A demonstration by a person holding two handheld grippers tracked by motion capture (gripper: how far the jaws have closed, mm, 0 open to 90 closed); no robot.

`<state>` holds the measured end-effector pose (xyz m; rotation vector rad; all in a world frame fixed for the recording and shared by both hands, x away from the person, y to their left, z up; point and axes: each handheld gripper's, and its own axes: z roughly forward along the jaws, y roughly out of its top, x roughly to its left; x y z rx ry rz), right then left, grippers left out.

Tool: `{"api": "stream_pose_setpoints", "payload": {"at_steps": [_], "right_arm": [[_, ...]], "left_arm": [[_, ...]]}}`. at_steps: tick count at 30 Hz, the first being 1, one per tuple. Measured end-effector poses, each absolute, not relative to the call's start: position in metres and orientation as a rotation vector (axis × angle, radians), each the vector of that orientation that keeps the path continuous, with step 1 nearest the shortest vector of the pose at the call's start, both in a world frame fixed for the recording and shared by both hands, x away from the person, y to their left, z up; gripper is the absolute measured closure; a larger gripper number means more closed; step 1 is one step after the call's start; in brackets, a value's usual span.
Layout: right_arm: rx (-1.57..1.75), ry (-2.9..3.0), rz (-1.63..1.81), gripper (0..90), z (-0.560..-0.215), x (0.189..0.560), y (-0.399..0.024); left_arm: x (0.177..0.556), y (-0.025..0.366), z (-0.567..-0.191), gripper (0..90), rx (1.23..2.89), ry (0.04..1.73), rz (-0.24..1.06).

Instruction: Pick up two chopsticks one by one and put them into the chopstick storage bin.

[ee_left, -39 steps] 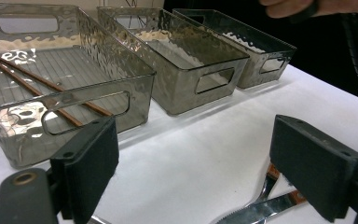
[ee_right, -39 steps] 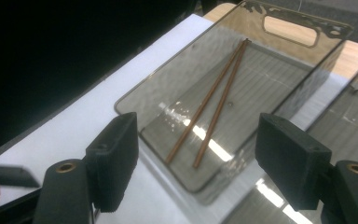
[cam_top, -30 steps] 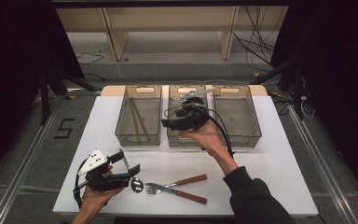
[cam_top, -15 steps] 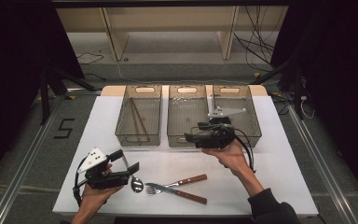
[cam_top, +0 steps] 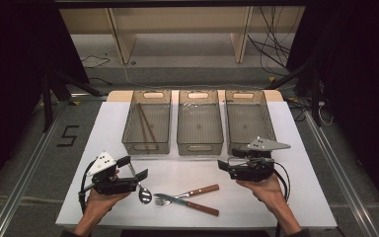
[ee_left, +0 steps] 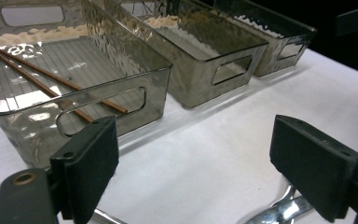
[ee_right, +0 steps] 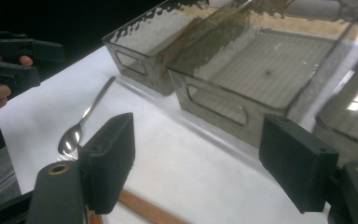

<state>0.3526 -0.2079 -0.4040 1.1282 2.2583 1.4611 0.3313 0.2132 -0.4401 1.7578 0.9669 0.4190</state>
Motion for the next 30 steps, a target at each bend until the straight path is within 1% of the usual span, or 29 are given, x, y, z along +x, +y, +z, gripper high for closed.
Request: {"api": "stream_pose_setpoints", "payload": {"at_steps": [12,23,30], "right_arm": [[1.124,2.181,1.462,27.8,-0.418,0.328,-0.230],[1.128,2.167,1.469,27.2,-0.428,0.320,-0.237],[1.125,2.166,1.442,25.2,-0.432,0.314,-0.238]], "left_arm": [[0.346,0.213,-0.444,15.1,1.823,0.990,0.383],[0.353,0.214,-0.446,15.5,1.882,1.008,0.370],[0.363,0.212,-0.450,15.6,1.934,1.017,0.349]]}}
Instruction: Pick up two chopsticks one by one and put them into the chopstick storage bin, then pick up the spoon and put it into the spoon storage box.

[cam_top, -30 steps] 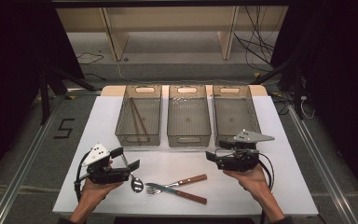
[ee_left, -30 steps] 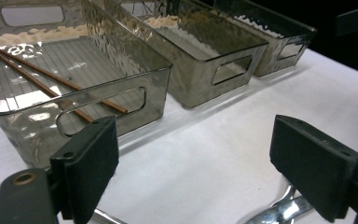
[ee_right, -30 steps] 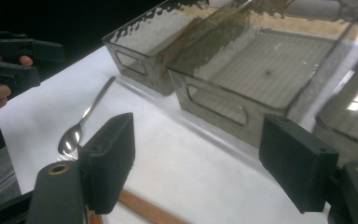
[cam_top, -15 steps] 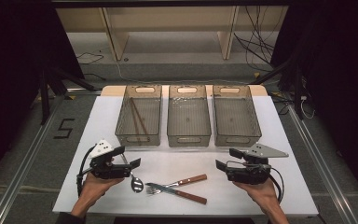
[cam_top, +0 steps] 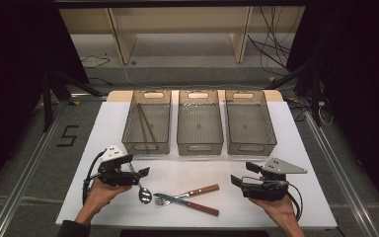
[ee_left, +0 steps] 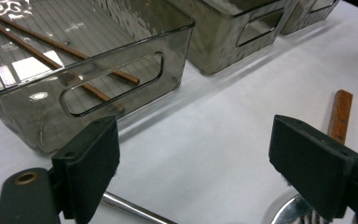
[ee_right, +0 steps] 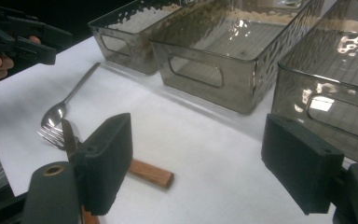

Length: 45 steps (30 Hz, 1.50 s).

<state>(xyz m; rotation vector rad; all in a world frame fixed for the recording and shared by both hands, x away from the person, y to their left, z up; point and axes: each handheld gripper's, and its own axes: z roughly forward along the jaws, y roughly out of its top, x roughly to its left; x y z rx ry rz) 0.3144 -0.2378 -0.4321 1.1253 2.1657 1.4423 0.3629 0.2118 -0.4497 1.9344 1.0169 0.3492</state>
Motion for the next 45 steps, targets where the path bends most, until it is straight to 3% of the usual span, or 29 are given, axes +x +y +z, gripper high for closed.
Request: {"api": "stream_pose_setpoints", "payload": {"at_steps": [10,16,26,31,45], "right_arm": [[1.147,2.159,1.423,24.6,-0.437,0.308,-0.242],[1.150,2.161,1.421,24.6,-0.439,0.309,-0.243],[1.148,2.171,1.412,25.2,-0.440,0.309,-0.243],[1.147,2.171,1.415,25.5,-0.440,0.309,-0.244],[1.139,2.187,1.407,25.7,-0.441,0.309,-0.240]], "left_arm": [[0.375,0.212,-0.455,17.0,2.016,1.029,0.344],[0.383,0.211,-0.458,25.0,2.075,1.034,0.360],[0.396,0.214,-0.461,72.0,2.158,1.047,0.408],[0.404,0.215,-0.466,84.9,2.204,1.060,0.423],[0.414,0.216,-0.482,88.8,2.308,1.075,0.395]]}}
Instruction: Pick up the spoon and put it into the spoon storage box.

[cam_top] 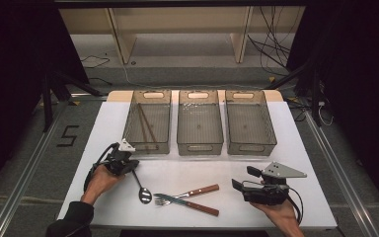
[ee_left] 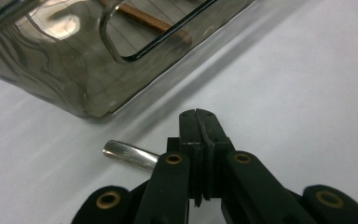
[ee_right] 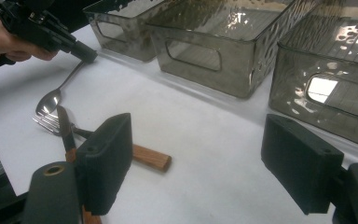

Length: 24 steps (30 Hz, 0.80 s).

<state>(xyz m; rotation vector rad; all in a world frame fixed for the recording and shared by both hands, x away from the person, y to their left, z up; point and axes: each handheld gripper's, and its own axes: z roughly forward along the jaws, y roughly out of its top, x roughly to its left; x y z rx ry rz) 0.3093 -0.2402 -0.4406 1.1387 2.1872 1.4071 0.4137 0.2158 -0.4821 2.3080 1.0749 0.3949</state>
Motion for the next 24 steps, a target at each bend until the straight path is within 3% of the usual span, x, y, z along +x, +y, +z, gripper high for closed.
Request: {"api": "stream_pose_setpoints", "payload": {"at_steps": [10,24], "right_arm": [[1.134,2.186,1.409,25.8,-0.440,0.309,-0.241],[1.133,2.190,1.405,25.7,-0.440,0.308,-0.241]], "left_arm": [[0.405,0.227,-0.479,88.8,2.360,1.106,0.384],[0.362,0.250,-0.474,88.7,2.460,1.093,0.373]]}}
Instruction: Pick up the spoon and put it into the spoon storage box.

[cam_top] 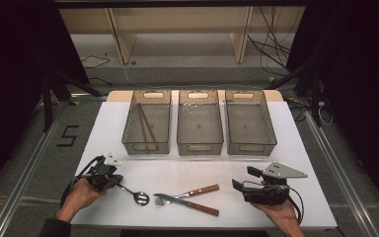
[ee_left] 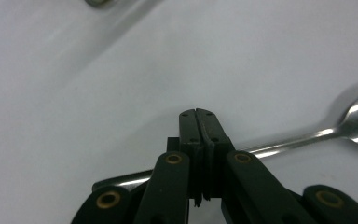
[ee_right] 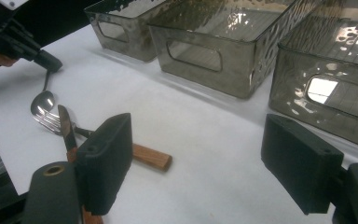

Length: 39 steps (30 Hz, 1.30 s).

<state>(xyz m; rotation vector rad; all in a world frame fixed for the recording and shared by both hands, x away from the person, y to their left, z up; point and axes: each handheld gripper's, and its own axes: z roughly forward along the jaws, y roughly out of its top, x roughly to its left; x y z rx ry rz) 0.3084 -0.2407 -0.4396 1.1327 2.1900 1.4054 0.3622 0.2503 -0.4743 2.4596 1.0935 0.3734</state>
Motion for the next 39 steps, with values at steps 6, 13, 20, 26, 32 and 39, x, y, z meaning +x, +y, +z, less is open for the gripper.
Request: {"api": "stream_pose_setpoints", "payload": {"at_steps": [6,13,20,26,32,39], "right_arm": [[1.132,2.192,1.407,25.7,-0.439,0.308,-0.240],[1.130,2.194,1.407,25.7,-0.439,0.308,-0.239],[1.129,2.191,1.411,25.7,-0.439,0.308,-0.240],[1.127,2.192,1.412,25.7,-0.438,0.307,-0.240],[1.123,2.192,1.416,25.6,-0.438,0.307,-0.239],[1.123,2.193,1.416,25.6,-0.438,0.308,-0.240]], "left_arm": [[0.348,0.252,-0.473,88.7,2.475,1.089,0.343],[0.337,0.250,-0.472,88.7,2.507,1.061,0.304],[0.328,0.247,-0.470,88.7,2.562,1.031,0.263],[0.325,0.247,-0.468,87.9,2.575,1.017,0.245],[0.328,0.251,-0.455,70.1,2.574,0.980,0.239],[0.324,0.243,-0.455,41.8,2.656,0.909,0.184]]}}
